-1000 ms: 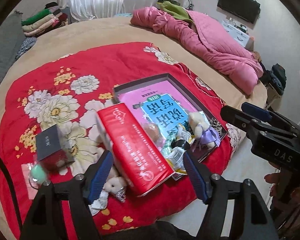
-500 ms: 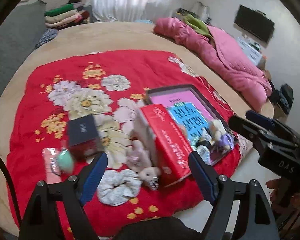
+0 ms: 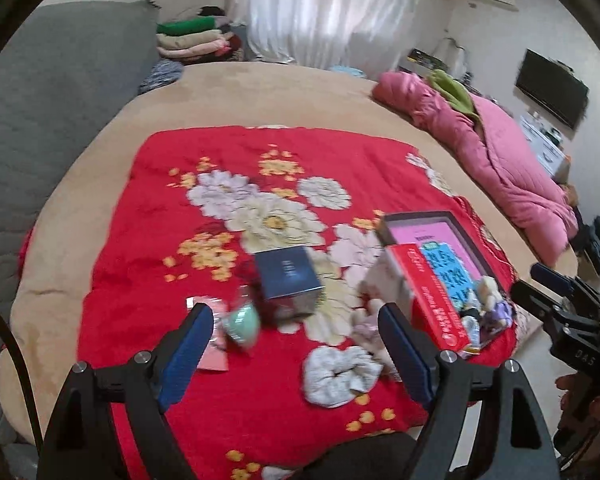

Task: Organize soft objects
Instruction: 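Reach the right gripper toward the white lace scrunchie while the left approaches the pink towel pack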

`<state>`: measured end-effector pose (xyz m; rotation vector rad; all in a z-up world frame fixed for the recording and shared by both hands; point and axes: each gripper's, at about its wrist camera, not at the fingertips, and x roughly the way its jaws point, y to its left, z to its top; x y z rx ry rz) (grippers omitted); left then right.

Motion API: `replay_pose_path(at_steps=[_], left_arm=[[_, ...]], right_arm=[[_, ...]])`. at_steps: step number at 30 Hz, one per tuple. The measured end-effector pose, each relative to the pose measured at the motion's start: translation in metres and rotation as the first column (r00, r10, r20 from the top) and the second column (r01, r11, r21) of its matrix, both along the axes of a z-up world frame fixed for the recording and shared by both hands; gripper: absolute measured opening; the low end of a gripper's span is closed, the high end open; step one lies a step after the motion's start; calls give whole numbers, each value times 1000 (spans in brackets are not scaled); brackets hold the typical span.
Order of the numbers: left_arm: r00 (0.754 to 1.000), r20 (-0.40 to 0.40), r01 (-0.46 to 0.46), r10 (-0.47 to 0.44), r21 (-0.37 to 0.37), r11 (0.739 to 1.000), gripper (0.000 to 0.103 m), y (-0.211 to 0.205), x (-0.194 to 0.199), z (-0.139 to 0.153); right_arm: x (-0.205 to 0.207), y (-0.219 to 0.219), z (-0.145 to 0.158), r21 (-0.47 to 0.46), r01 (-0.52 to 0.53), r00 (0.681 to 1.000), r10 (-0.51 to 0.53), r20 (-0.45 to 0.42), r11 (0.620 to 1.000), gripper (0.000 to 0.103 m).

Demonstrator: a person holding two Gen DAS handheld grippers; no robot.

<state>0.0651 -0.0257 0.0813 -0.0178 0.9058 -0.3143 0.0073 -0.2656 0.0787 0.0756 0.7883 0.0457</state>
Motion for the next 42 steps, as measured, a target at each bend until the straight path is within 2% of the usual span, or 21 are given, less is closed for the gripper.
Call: replay_pose_path(at_steps=[9,14,20,29,36,42], left_arm=[[995,-12,-94,94,12,995,84,55,4,-6],[993,-19,-113,114,25,993,84,69,1,-15],[991,-56,-124,126,26,992,84,76,-2,-32],[989,-112,-94,99,52,994,84,68,-4,-62],[980,-171,-92,102,64,994,84,66,-2,-88],[974,-199,-93,107,78,993,84,67,-2,-103]], right_arm=[[0,23,2,-22,-58,998,58,3,998,76],[1,31,-1,-16,-72,997,72,-6,997,76],[4,39,-11,-52,-87,996,85,-38,995,76],[-2,71,-51,-181,-177,980,156,-126,967,76],[-3,103,-83,-124,-287,945,260,-199,950,76],[6,125,-104,-97,-339,920,307,-245,936,76]])
